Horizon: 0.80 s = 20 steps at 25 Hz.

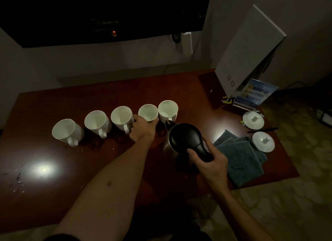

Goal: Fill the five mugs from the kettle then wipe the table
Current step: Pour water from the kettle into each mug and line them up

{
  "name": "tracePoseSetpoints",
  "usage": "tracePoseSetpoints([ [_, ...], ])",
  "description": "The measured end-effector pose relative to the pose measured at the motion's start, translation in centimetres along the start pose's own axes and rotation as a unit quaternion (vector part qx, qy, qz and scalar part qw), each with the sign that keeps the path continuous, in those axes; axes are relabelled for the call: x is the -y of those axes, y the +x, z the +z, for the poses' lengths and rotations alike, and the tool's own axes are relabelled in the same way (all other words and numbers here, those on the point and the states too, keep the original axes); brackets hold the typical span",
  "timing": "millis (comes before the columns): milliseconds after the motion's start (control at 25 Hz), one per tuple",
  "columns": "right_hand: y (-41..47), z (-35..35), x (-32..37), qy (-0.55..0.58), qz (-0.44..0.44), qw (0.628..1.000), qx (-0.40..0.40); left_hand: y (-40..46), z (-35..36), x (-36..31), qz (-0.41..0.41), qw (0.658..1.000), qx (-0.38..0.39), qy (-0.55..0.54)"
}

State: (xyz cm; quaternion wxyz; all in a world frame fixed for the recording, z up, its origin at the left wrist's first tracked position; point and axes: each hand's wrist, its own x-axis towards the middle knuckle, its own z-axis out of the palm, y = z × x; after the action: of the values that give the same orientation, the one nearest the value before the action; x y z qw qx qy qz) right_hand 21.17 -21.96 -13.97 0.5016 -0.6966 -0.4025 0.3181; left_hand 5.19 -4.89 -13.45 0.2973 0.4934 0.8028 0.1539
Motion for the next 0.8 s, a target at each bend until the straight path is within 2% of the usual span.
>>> tracePoseSetpoints([
  [200,0.1,0.2,0.3,0.009,0.006,1.000,-0.006,0.1,0.1,-0.3,-0.008,1.000,-0.001,0.005],
  [400,0.1,0.3,0.5,0.003,0.008,1.000,-0.009,-0.7,-0.2,0.0,-0.022,0.999,0.039,-0.007],
  [560,-0.1,0.2,1.0,0.003,-0.002,1.000,-0.019,-2.3,-1.5,1.6,-0.020,0.998,0.005,-0.052],
  [800,0.0,0.4,0.6,-0.008,0.009,1.000,-0.011,-0.8,-3.6,5.9,-0.091,0.982,-0.085,-0.141],
])
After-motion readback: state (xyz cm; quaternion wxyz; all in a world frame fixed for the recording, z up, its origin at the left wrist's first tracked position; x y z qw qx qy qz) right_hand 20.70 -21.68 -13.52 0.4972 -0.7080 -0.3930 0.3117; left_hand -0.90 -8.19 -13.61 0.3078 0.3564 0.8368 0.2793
